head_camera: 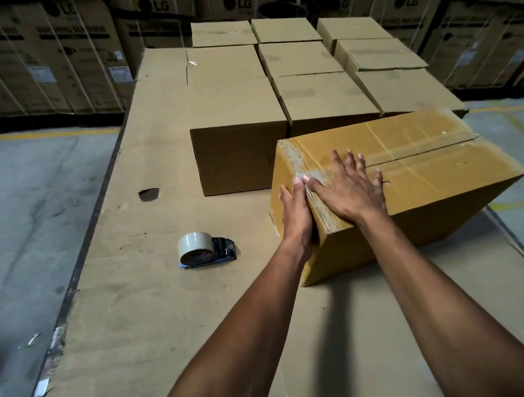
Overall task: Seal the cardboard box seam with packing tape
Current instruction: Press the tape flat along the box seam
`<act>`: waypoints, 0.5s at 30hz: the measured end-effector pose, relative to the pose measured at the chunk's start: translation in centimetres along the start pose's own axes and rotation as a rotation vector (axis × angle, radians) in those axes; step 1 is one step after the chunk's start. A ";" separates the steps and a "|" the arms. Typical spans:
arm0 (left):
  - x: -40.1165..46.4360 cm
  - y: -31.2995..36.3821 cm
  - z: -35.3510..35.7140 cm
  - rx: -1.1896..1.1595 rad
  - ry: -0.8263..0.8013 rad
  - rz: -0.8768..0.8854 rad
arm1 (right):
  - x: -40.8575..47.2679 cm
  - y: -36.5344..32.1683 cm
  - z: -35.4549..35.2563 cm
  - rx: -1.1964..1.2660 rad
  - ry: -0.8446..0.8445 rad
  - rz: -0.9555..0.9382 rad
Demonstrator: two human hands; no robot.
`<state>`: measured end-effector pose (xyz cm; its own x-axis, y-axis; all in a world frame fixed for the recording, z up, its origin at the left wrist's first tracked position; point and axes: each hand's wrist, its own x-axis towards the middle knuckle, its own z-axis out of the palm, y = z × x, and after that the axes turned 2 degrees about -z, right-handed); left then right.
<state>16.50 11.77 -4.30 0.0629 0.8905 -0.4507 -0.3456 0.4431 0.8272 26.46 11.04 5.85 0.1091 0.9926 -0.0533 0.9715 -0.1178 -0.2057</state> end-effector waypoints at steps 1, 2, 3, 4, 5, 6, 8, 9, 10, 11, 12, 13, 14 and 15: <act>0.0 -0.2 0.1 -0.053 -0.005 -0.004 | 0.2 0.0 0.1 -0.008 -0.012 0.003; 0.2 -0.5 0.1 -0.097 -0.008 -0.010 | 0.4 0.1 0.2 -0.012 -0.024 -0.001; 0.2 -0.7 0.0 -0.130 -0.014 0.009 | 0.6 0.1 0.3 -0.011 -0.032 -0.010; -0.4 -0.4 -0.1 -0.132 -0.008 0.022 | 0.8 0.2 0.4 -0.017 -0.032 -0.024; -1.2 0.1 -0.2 -0.142 0.001 0.032 | 0.9 0.3 0.5 -0.028 -0.027 -0.036; -1.8 0.6 -0.2 -0.148 0.017 0.031 | 1.0 0.3 0.5 -0.036 -0.020 -0.044; -2.4 1.1 -0.1 -0.176 0.034 0.027 | 1.1 0.4 0.6 -0.031 -0.010 -0.043; -2.4 1.2 -0.1 -0.186 0.050 0.016 | 1.1 0.3 0.6 -0.025 -0.007 -0.039; -2.2 1.1 -0.1 -0.202 0.051 0.005 | 1.0 0.2 0.6 -0.016 -0.004 -0.036; -2.3 1.0 -0.1 -0.218 0.026 0.009 | 0.9 0.1 0.6 -0.008 -0.003 -0.031; -2.1 0.8 -0.2 -0.239 -0.004 0.033 | 0.8 0.0 0.5 -0.006 -0.006 -0.025; -1.8 0.4 -0.1 -0.253 -0.026 0.048 | 0.8 0.0 0.5 -0.014 -0.012 -0.020; -1.5 -0.2 -0.1 -0.245 -0.032 0.046 | 0.8 -0.1 0.6 -0.026 -0.017 -0.018; -1.0 -0.8 -0.2 -0.238 -0.013 0.035 | 0.8 0.0 0.6 -0.036 -0.017 -0.019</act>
<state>16.56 10.52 -4.56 0.0584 0.9070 -0.4171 -0.5583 0.3760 0.7395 26.38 11.78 5.20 0.0868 0.9940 -0.0665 0.9803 -0.0970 -0.1718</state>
